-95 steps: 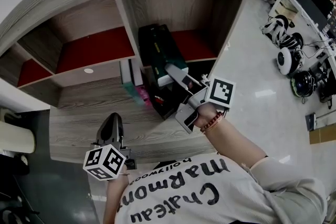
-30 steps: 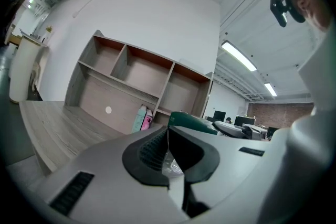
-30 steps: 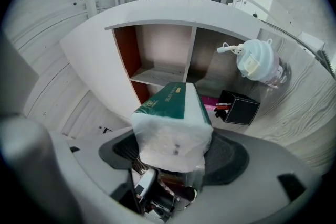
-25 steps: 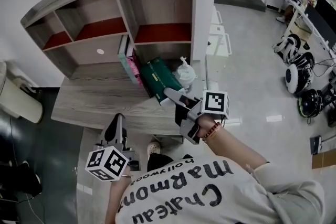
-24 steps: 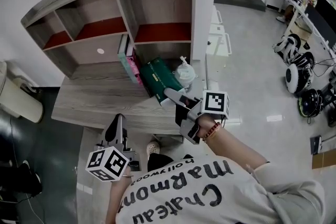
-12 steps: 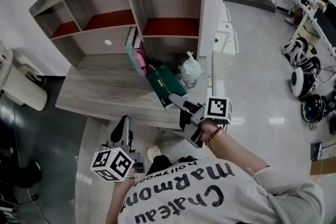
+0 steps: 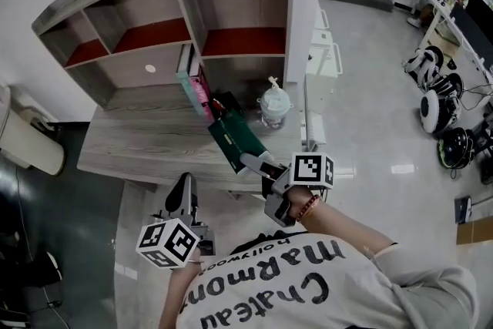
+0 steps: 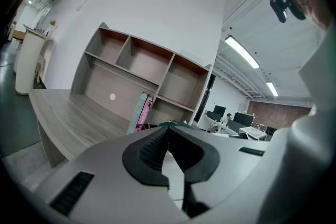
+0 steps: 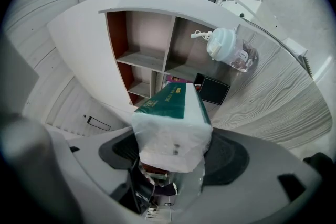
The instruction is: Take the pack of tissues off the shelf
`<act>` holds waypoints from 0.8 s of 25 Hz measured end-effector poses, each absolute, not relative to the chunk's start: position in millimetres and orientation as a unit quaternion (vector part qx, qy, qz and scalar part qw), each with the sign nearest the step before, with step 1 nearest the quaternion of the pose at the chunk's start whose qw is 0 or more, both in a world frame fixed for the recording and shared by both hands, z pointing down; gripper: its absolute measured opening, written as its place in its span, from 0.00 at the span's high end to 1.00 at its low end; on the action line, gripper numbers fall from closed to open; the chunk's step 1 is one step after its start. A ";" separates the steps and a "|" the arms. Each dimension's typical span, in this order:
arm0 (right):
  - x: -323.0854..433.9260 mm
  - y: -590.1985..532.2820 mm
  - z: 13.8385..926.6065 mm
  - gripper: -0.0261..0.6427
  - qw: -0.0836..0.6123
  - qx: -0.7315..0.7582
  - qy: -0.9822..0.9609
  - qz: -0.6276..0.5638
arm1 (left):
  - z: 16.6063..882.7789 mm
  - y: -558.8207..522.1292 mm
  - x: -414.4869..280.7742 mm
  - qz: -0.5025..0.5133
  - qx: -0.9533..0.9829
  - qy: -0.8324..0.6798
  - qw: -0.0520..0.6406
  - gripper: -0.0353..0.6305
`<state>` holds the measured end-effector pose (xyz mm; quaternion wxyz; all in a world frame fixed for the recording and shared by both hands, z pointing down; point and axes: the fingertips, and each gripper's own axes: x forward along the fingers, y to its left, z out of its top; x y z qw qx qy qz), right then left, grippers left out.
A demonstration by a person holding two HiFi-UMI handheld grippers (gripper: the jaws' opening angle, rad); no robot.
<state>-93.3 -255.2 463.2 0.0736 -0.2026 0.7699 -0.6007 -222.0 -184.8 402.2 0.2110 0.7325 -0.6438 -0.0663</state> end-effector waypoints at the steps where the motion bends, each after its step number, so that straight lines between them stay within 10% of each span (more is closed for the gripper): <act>1: -93.4 -255.0 464.5 0.44 0.069 -0.209 0.774 -0.594 | 403.4 -185.3 -222.4 -0.068 0.733 -0.643 0.213 0.92; 20: -85.8 -276.9 460.3 0.43 0.002 -0.307 0.855 -0.419 | 419.4 -183.5 -236.4 -0.049 0.728 -0.650 0.213 0.92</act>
